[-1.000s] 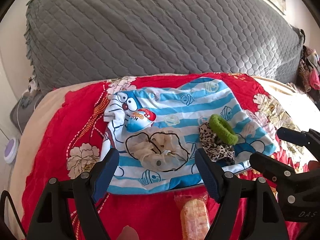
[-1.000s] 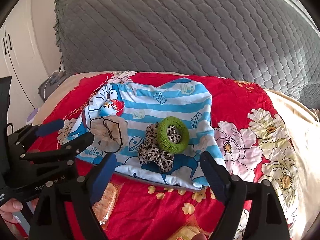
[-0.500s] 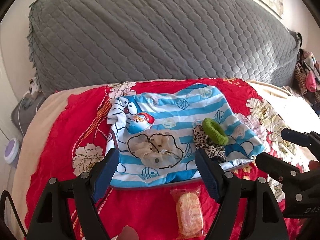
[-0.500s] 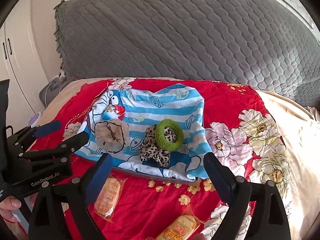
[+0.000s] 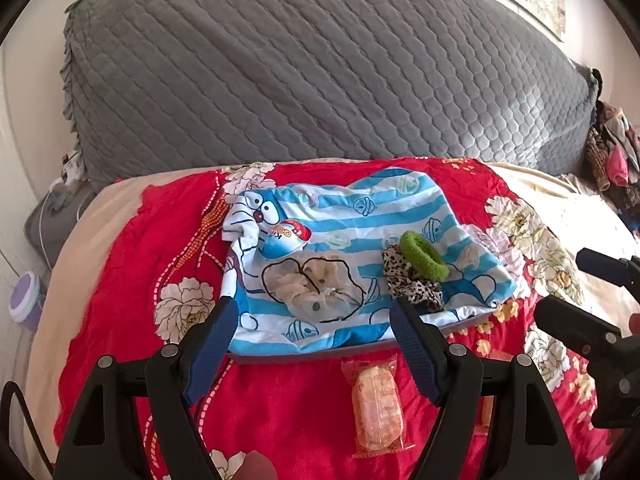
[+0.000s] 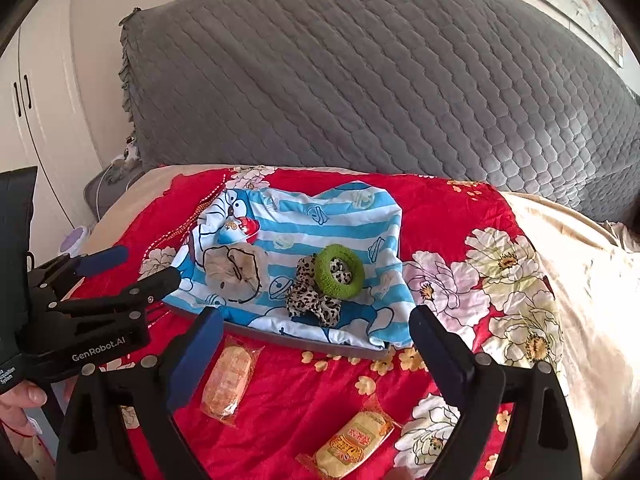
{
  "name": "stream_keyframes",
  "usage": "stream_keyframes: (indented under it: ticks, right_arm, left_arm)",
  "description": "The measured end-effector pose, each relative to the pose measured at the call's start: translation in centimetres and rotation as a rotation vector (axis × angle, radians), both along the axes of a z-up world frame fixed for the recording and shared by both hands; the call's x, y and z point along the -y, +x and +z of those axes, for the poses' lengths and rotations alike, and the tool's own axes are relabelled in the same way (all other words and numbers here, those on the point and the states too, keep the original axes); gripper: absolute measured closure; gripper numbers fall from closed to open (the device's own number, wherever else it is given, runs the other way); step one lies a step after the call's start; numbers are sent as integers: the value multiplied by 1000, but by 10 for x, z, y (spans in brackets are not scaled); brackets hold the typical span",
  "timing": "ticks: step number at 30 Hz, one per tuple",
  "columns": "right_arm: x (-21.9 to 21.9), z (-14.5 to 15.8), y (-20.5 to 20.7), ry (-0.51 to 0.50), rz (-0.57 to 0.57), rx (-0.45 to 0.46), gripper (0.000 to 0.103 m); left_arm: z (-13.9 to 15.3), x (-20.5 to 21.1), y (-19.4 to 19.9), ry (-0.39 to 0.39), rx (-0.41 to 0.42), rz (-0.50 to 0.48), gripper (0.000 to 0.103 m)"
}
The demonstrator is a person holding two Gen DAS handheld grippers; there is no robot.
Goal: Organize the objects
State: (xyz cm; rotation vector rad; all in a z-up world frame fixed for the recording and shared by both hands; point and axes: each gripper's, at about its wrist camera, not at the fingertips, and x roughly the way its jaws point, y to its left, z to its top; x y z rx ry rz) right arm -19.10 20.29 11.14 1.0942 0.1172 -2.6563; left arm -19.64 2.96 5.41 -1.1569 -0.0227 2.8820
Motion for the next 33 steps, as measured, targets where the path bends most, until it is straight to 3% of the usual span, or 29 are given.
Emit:
stream_keyframes:
  ticks: [33]
  right_arm:
    - [-12,22,48,20,2,-41,2]
  left_arm:
    - [22,-5,46,21,-30,-10,24]
